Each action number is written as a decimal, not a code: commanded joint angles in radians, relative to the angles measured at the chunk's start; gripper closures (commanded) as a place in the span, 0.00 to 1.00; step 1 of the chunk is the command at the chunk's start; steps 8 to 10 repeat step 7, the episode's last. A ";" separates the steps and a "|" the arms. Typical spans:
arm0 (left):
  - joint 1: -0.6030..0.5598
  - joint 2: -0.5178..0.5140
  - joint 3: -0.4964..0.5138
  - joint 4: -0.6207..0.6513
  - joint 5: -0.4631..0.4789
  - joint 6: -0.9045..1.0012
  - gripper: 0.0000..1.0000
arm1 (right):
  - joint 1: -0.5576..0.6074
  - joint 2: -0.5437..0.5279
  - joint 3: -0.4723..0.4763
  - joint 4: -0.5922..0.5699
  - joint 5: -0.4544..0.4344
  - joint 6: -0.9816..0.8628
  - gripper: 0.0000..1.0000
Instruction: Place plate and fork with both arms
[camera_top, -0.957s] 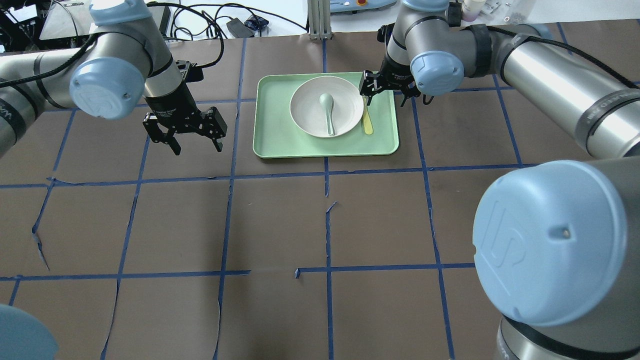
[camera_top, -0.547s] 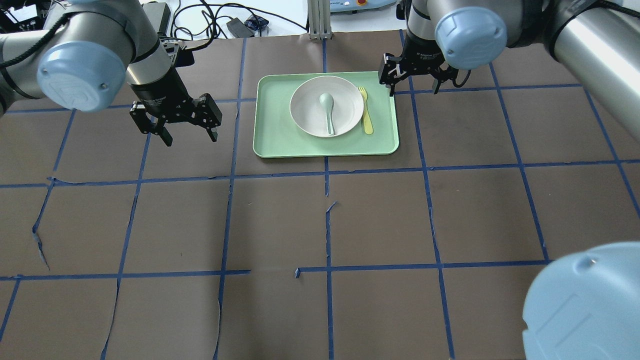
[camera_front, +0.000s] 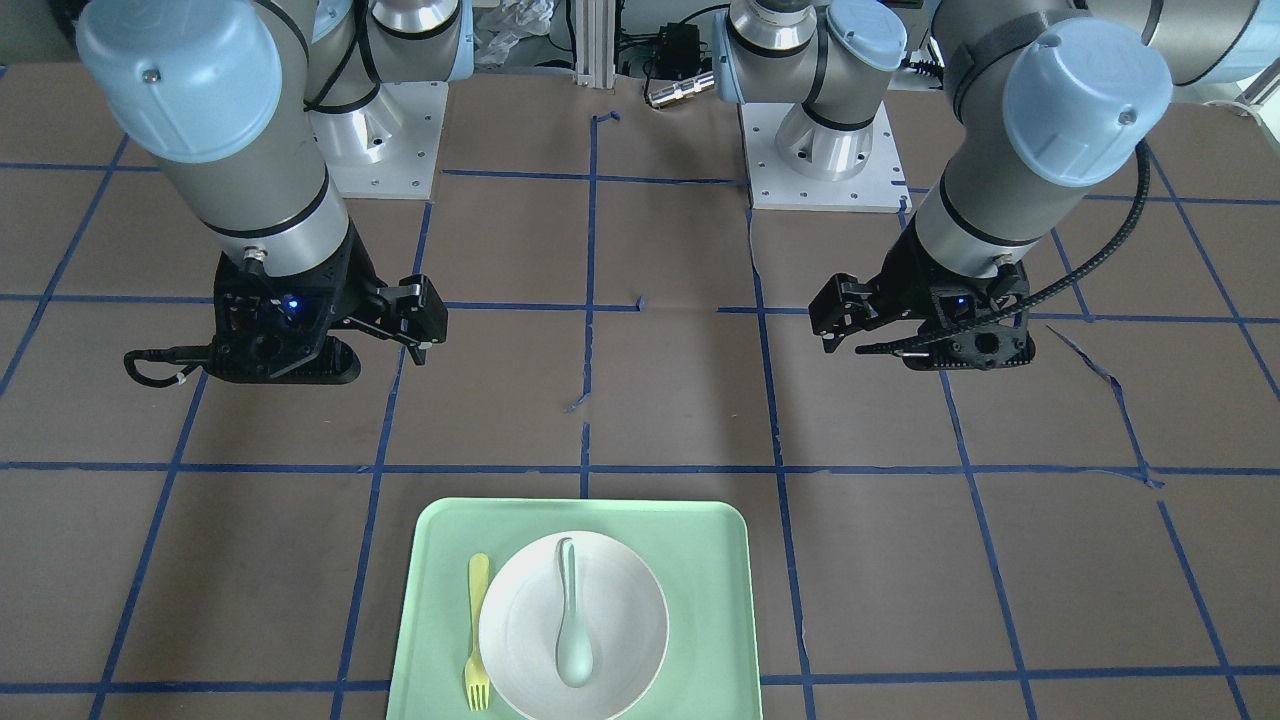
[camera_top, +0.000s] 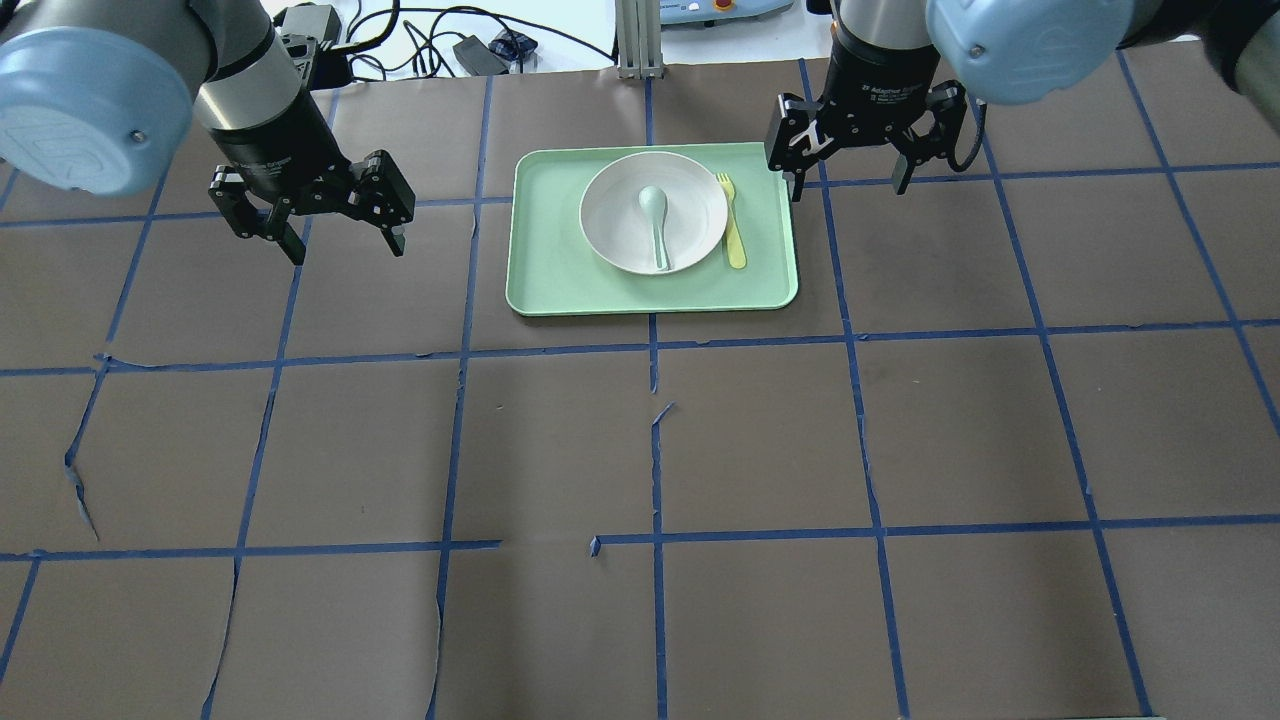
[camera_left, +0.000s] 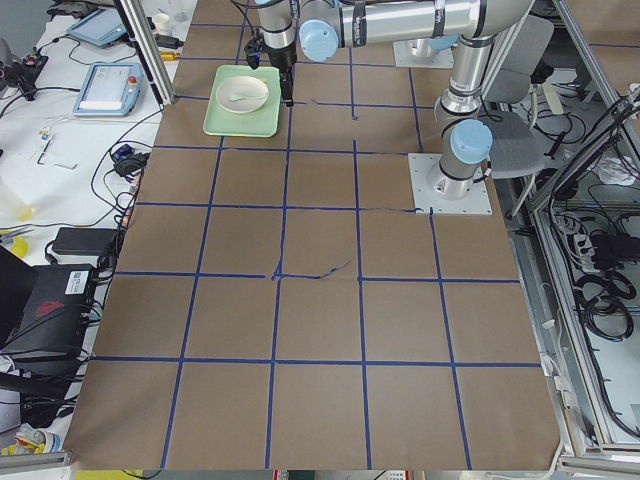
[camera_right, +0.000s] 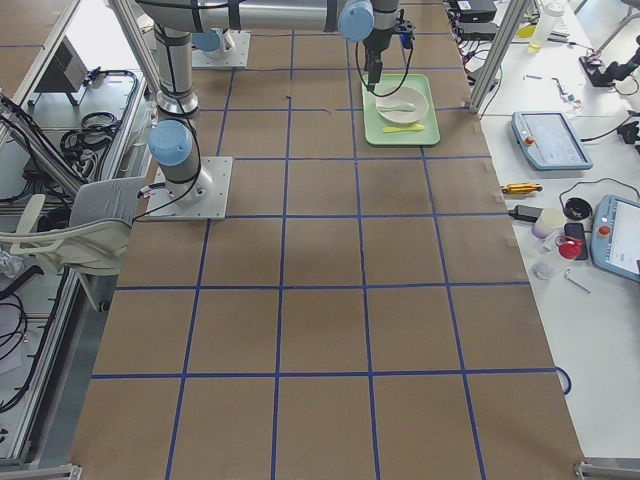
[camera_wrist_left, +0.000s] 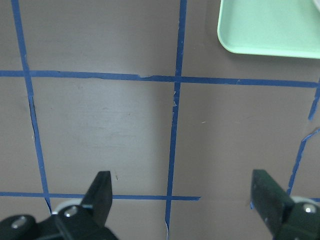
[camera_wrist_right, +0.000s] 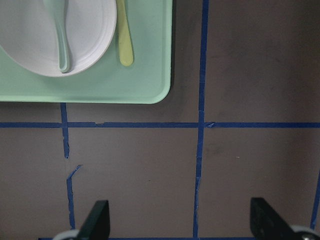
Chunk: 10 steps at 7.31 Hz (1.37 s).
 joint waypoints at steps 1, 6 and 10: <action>-0.011 -0.007 0.000 0.008 0.012 -0.006 0.00 | 0.014 -0.009 -0.001 0.037 0.013 0.004 0.00; -0.051 0.014 -0.002 0.011 0.016 -0.046 0.00 | 0.016 -0.009 0.002 0.038 0.017 0.004 0.00; -0.063 0.021 -0.007 0.006 0.016 -0.046 0.00 | 0.016 -0.009 0.002 0.038 0.016 0.004 0.00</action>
